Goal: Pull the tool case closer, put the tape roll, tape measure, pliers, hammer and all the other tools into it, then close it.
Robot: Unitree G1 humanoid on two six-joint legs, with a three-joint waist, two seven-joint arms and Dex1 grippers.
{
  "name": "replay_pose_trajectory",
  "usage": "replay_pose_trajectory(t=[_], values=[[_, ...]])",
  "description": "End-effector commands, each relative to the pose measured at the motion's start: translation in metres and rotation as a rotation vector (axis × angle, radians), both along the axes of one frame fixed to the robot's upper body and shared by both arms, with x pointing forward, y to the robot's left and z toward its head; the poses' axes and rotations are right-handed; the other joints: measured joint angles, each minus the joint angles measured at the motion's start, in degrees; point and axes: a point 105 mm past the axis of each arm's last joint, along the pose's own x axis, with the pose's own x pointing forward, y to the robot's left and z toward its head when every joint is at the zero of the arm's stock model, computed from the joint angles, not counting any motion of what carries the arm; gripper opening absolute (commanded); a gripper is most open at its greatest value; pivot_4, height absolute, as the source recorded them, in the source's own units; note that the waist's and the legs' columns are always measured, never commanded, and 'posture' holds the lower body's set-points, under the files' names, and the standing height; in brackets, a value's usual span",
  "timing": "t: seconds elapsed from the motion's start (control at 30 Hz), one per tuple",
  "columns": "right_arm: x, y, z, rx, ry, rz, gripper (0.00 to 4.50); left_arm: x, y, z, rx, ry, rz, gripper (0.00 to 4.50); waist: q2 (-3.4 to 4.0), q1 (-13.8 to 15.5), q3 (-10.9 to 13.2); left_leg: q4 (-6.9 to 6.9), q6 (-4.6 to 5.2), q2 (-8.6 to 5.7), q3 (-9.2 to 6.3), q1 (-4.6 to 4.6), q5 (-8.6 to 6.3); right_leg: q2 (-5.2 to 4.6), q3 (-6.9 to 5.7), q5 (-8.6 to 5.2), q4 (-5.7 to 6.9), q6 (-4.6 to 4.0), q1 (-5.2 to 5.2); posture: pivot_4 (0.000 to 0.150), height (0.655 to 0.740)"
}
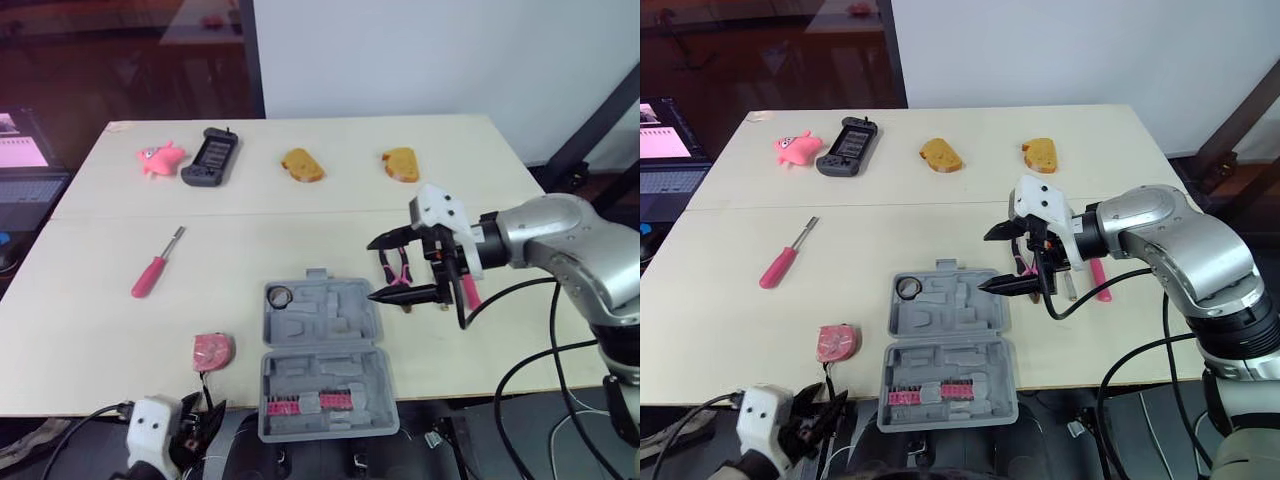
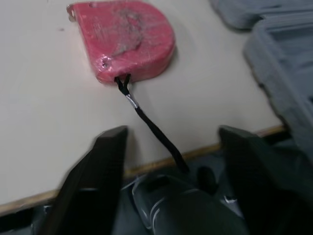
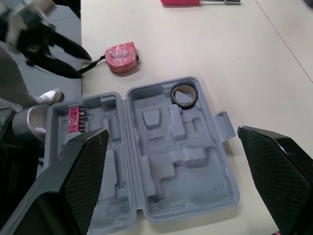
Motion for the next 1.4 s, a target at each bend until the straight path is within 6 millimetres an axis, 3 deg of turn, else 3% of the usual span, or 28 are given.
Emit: replay_pose_trajectory(t=[0.03, 0.17, 0.27, 0.5, 0.67, 0.87, 1.4], values=[[0.0, 0.002, 0.009, 0.028, -0.053, 0.01, 4.5, 0.007, 0.009, 0.043, -0.033, -0.142, -0.097, 4.41, 0.12, 0.2, 0.1, -0.01, 0.0, -0.02, 0.0, -0.01, 0.0, -0.06, -0.05, 0.0, 0.0, 0.0, 0.0, 0.15, 0.7188], [-0.001, 0.003, 0.009, 0.047, -0.075, 0.018, 4.5, 0.028, 0.022, 0.072, -0.011, -0.224, -0.215, 4.41, 0.13, 0.4, 0.1, 0.01, 0.0, -0.09, 0.02, -0.05, 0.0, -0.17, -0.18, 0.0, 0.0, 0.0, 0.01, 0.15, 0.7188], [0.0, 0.005, 0.01, 0.064, -0.102, 0.015, 4.5, 0.049, 0.029, 0.081, 0.049, -0.241, -0.353, 4.41, 0.16, 0.4, 0.1, 0.03, 0.01, -0.09, 0.01, -0.06, 0.01, -0.13, -0.24, 0.02, 0.0, 0.0, 0.04, 0.15, 0.7188], [-0.003, 0.002, 0.008, 0.061, -0.107, -0.007, 4.5, 0.064, 0.036, 0.063, 0.181, -0.131, -0.726, 4.41, 0.17, 0.2, 0.1, -0.01, 0.2, -0.1, 0.17, -0.05, 0.08, -0.02, -0.32, 0.06, 0.01, 0.06, 0.02, 0.15, 0.7188], [-0.024, 0.003, 0.016, 0.08, -0.029, 0.037, 4.5, 0.072, 0.051, 0.049, 0.322, -0.033, -0.966, 4.41, 0.25, 0.5, 0.2, -0.03, -0.09, 0.01, 0.12, -0.06, 0.08, 0.09, -0.37, 0.08, 0.04, -0.03, -0.06, 0.15, 0.7188], [-0.029, 0.005, 0.017, 0.087, -0.03, 0.026, 4.5, 0.111, 0.041, 0.032, 0.336, -0.094, -1.007, 4.41, 0.21, 0.4, 0.1, -0.17, 0.07, -0.05, 0.22, -0.05, 0.16, -0.16, -0.39, 0.11, 0.02, 0.01, -0.08, 0.15, 0.7188], [-0.016, -0.006, 0.019, 0.036, -0.109, -0.057, 4.5, 0.122, 0.034, -0.003, 0.381, -0.088, -1.059, 4.41, 0.17, 0.4, 0.1, -0.1, 0.1, -0.05, 0.33, -0.08, 0.2, -0.16, -0.39, 0.23, 0.31, 0.23, -0.18, 0.15, 0.7188]])
